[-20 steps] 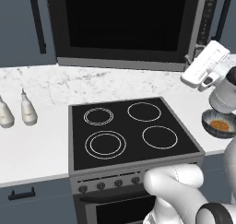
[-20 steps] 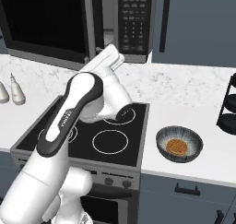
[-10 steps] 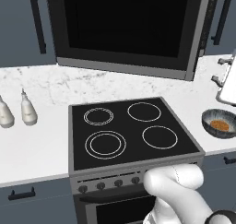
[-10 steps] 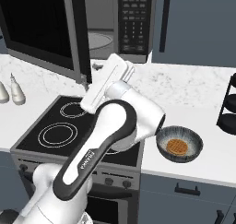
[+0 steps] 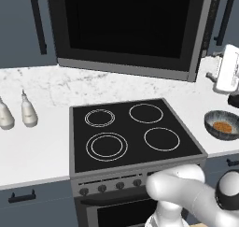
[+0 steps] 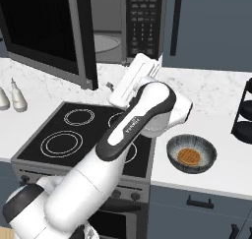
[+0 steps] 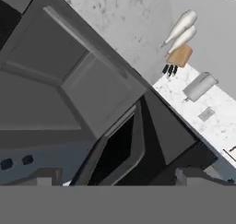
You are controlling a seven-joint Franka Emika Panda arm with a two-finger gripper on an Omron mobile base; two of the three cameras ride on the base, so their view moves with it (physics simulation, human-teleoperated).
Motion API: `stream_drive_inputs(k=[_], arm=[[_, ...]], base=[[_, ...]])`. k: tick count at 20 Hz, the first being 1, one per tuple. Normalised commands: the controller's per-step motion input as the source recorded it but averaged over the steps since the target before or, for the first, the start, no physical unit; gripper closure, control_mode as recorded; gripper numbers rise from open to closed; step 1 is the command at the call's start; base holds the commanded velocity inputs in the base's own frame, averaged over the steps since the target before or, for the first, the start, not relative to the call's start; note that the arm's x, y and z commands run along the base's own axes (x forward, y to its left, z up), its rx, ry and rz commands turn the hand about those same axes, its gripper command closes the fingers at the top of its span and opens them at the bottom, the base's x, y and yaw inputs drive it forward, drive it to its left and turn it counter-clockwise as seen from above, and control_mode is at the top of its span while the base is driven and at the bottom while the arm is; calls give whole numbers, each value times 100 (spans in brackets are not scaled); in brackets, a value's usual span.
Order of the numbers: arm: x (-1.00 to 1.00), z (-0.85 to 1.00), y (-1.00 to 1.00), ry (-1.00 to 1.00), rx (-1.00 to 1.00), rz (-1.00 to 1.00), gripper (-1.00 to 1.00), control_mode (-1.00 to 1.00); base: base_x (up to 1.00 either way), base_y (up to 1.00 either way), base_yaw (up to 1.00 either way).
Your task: Open the microwave, place the bowl with waffle inside the microwave, then close the microwave door and turn it on.
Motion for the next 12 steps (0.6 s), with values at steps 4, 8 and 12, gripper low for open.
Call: stream_drive_inputs(k=[4,8,12], arm=[[92,0,52,-15,-15,43,-100,-100],[21,0,89,-34,-26,32,-100,-100],[-87,0,100,-46,-35,26,-100,-100]], base=[[0,0,0],[0,0,0],[0,0,0]])
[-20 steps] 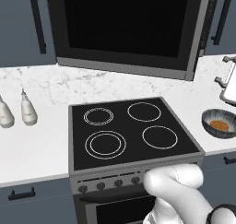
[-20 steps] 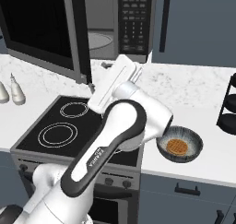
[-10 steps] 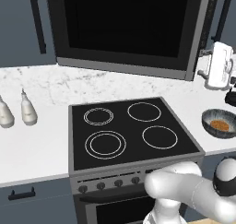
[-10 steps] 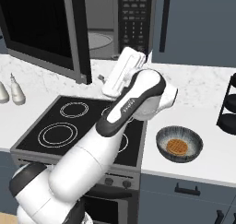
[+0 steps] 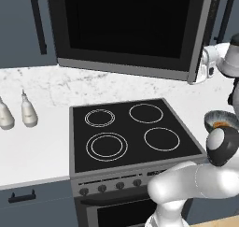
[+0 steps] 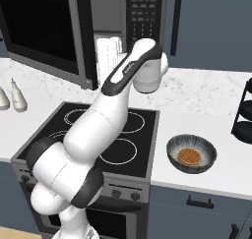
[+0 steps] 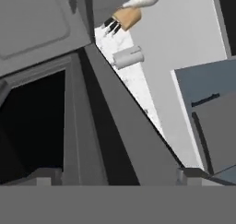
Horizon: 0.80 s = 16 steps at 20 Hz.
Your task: Open the microwave, place the bowl with waffle inside the microwave, then close the microwave door and turn it on.
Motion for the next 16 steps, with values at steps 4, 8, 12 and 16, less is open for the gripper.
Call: stream_drive_inputs(k=[4,8,12,16], arm=[[-100,0,100,-38,-24,19,-100,-100],[-100,0,100,-33,-9,15,-100,-100],[-100,-7,100,-31,0,14,-100,-100],[-100,-13,100,-26,0,13,-100,-100]], base=[[0,0,0],[0,0,0],[0,0,0],[0,0,0]])
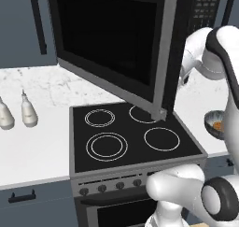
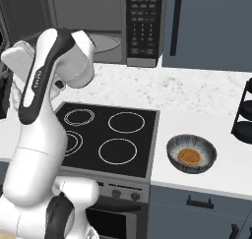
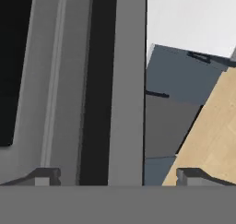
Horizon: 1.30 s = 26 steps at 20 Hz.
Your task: Open the microwave, place the bowl with waffle inside the microwave, then close the microwave door and turn it on.
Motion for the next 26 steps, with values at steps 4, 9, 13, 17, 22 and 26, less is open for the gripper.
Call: stream_drive_inputs(k=[4,9,13,17,22,26], arm=[[-75,-5,100,-23,-2,9,-100,-100],[-12,0,-5,-16,-11,-5,-100,-100],[7,-4,-100,0,-13,-6,-100,-100],[26,-31,-100,1,-28,-5,-100,-100],[53,-55,-100,8,-41,-5,-100,-100],[72,-77,-100,5,-51,-1,-100,-100]], base=[[0,0,0],[0,0,0],[0,0,0],[0,0,0],[0,0,0],[0,0,0]])
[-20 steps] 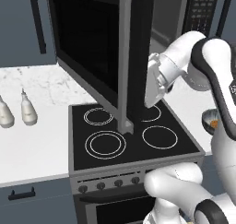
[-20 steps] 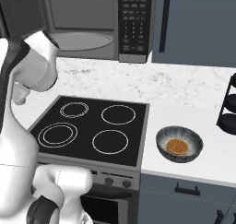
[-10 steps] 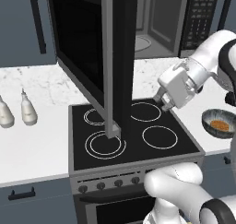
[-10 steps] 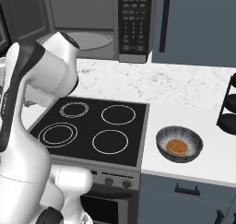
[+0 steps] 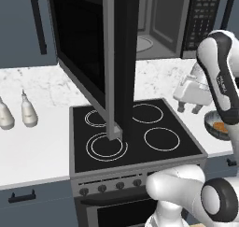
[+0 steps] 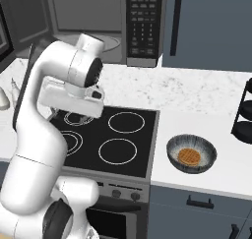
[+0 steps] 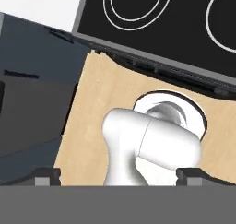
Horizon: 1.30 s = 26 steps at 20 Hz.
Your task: Open the microwave, place the bowl with waffle inside the microwave, then close the microwave door and turn it on.
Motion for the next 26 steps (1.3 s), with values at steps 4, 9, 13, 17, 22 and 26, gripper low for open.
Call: stream_drive_inputs(k=[4,9,13,17,22,26], arm=[[57,-98,-100,3,-48,-1,-100,-100],[37,-94,-100,3,-36,-2,-100,-100],[38,-63,-100,3,-19,-2,-100,-100],[37,-17,-99,3,-3,0,-100,-100],[68,-29,-78,1,-1,4,-100,-100],[63,-40,-39,-1,-3,12,-100,-100]], base=[[0,0,0],[0,0,0],[0,0,0],[0,0,0],[0,0,0],[0,0,0]])
